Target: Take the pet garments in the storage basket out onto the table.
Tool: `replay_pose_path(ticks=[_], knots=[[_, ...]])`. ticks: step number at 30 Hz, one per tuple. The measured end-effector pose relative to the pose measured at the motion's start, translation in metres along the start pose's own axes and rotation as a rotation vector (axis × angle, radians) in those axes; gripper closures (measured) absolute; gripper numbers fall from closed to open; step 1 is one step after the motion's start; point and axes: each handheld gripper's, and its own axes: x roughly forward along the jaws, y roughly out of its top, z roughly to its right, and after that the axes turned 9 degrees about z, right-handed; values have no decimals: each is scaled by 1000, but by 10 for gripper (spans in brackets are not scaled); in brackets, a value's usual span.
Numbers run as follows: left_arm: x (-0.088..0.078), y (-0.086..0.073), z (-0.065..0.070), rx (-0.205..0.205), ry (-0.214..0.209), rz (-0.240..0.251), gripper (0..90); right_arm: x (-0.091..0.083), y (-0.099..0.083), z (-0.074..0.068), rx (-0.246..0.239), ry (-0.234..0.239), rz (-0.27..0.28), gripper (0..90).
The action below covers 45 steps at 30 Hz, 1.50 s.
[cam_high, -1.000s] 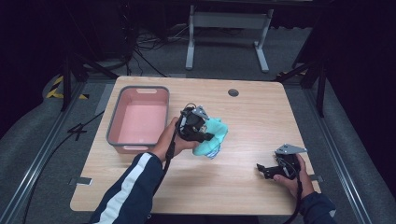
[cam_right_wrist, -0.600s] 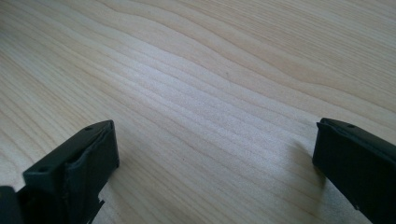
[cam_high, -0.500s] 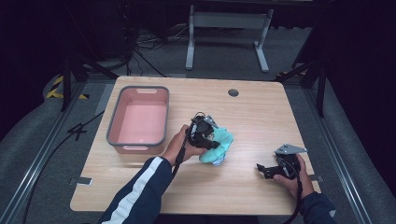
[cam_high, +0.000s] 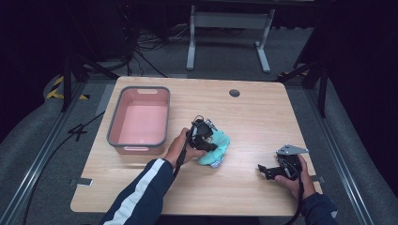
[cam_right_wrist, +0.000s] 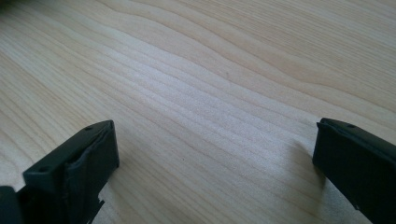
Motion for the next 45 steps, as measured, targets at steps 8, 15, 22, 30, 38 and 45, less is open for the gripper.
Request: replay_pose_path(ticks=[8,15,22,30,38,45], knots=[[4,-2,-2,-14,12,-2,633,0,0,0,0,0,0,5],[4,-1,-3,-35,41,13,472,0,0,0,0,0,0,6],[-2,1,-2,-55,88,54,332,0,0,0,0,0,0,6],[-16,5,6,-17,107,64,277,0,0,0,0,0,0,6],[-34,6,13,51,141,89,248,0,0,0,-2,0,0,5],[-54,3,22,103,147,109,227,0,0,0,0,0,0,5]])
